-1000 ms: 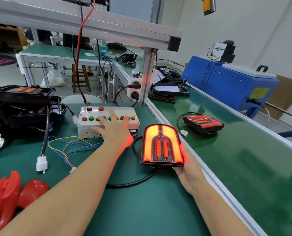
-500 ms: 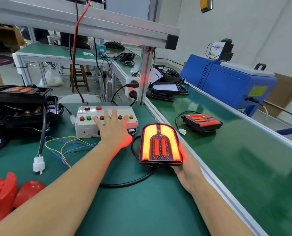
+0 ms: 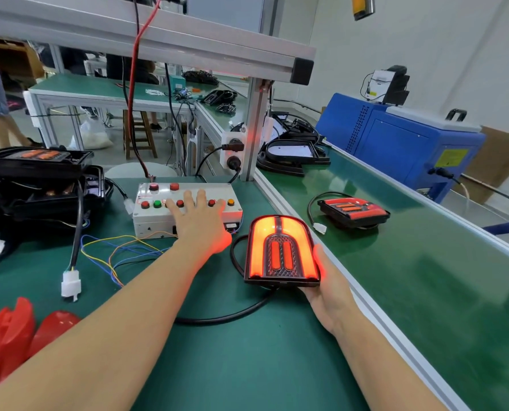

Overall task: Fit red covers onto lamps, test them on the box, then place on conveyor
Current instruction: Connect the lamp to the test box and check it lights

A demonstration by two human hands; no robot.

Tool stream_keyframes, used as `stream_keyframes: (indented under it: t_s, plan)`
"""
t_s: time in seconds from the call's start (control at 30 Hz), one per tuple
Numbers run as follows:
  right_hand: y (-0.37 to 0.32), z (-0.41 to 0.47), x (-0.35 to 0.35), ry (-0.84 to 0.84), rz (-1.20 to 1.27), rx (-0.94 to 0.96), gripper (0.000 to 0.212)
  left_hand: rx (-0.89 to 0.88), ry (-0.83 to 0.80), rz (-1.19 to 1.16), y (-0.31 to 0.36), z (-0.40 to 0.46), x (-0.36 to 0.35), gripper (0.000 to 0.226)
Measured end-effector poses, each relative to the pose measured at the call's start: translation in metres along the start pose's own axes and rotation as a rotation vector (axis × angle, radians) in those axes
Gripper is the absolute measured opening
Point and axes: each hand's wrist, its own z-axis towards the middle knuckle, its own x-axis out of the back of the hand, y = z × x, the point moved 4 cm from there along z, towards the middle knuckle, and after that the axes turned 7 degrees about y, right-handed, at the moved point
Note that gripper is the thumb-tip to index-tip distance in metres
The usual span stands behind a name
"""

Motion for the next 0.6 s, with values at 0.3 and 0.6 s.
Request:
stream_keyframes:
  t_s: [0.3,0.6]
  plan:
    - [-0.0008,-0.0012,-0.0008,0.045,-0.035,-0.003,0.057,-0.002,0.000,-0.006,-0.0009,-0.0005,-0.0009,0.076]
    - [-0.0030,-0.0048,-0.0026,0.070,-0.061,-0.031,0.057,-0.009,-0.030,0.020,-0.0015,0.0015,0.0007,0.075]
